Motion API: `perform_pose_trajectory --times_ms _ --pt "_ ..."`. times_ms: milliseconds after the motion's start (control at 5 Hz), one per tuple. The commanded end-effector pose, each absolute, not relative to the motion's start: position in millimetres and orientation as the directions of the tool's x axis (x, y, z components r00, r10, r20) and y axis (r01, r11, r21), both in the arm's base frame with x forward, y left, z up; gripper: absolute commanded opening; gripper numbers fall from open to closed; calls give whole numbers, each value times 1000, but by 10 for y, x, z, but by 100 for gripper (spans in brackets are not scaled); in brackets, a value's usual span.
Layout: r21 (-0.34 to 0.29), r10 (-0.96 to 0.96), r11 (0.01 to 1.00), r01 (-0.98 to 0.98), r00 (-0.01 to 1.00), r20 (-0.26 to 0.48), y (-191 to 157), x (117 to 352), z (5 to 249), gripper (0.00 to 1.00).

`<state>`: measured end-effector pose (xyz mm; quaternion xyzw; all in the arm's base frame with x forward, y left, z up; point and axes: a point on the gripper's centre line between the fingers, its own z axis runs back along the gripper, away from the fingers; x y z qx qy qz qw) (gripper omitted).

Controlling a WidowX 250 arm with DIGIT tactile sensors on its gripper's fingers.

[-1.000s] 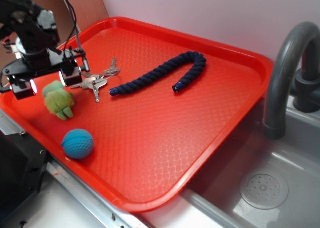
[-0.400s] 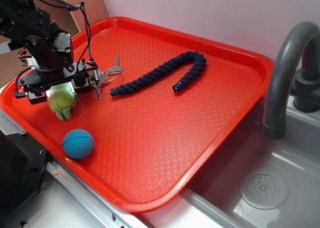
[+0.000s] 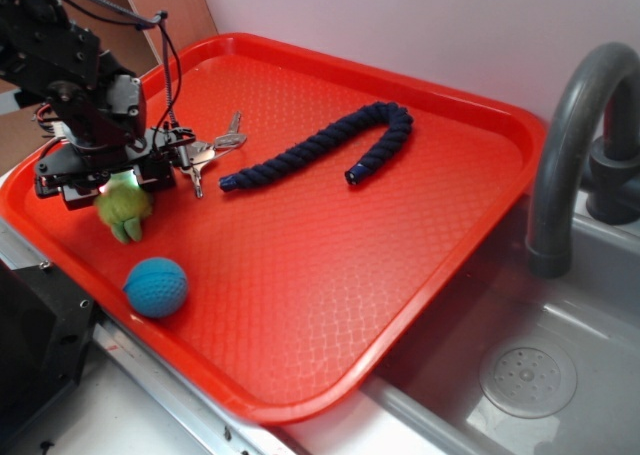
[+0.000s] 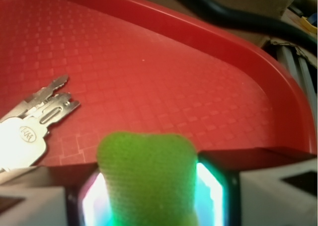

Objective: Grab the green animal.

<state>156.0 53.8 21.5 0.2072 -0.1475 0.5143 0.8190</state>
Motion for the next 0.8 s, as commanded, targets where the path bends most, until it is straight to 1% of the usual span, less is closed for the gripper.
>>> perform_pose_trajectory --times_ms 0,200,400,600 --pt "0 780 501 -865 451 434 621 1812 1196 0" --pt "-132 725 684 -717 649 232 617 2037 1666 0" --pt "-277 569 811 -516 805 169 467 2130 2080 0" --pt "-305 461 866 -396 869 181 334 2073 2345 0"
